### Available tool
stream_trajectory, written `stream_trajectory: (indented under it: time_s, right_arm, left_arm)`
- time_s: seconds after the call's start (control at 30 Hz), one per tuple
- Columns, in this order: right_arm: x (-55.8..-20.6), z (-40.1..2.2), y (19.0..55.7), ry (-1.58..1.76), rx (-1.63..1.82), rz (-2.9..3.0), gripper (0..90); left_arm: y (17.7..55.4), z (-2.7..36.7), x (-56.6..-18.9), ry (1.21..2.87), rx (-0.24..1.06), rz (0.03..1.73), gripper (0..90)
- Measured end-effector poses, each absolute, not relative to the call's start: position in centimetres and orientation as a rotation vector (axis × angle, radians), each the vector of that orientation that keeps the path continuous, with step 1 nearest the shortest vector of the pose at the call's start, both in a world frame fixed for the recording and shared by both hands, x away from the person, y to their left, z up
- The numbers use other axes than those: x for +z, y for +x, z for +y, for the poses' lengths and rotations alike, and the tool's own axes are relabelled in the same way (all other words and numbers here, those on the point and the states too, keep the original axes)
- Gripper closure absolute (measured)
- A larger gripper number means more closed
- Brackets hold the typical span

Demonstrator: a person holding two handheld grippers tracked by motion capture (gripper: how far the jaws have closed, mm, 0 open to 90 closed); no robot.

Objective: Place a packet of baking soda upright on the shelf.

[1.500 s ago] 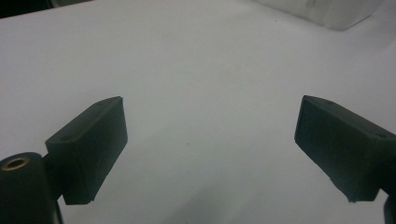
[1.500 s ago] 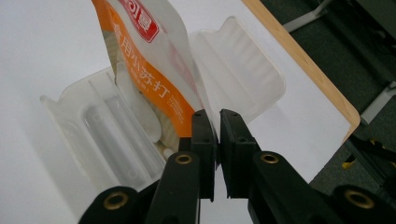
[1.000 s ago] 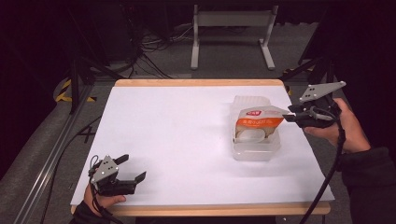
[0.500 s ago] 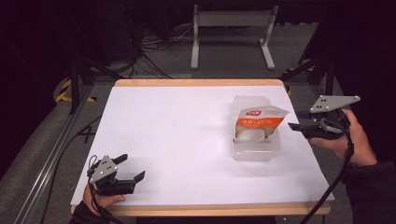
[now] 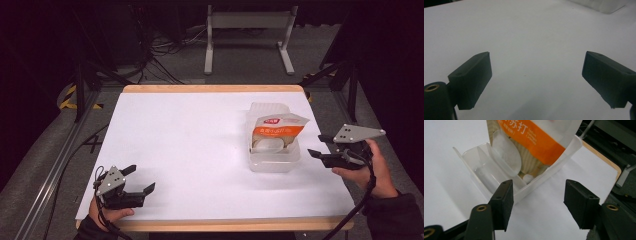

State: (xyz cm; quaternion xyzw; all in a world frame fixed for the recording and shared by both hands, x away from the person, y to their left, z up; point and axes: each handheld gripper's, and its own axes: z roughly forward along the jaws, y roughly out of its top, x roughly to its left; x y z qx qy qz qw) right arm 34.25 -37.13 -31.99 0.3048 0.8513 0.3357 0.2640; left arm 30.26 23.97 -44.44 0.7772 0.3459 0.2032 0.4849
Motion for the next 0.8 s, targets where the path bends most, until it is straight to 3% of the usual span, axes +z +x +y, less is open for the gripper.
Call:
stream_trajectory:
  time_s: [0.2,0.8]
  right_arm:
    - [-34.7,-37.5,33.0,0.849,0.983,2.261,32.3]
    - [-41.7,-38.2,30.6,0.879,1.024,2.188,25.3]
  left_arm:
    - [30.4,24.0,-44.5,1.89,0.488,0.852,10.0]
    - [31.3,23.7,-44.5,1.907,0.508,0.844,10.1]
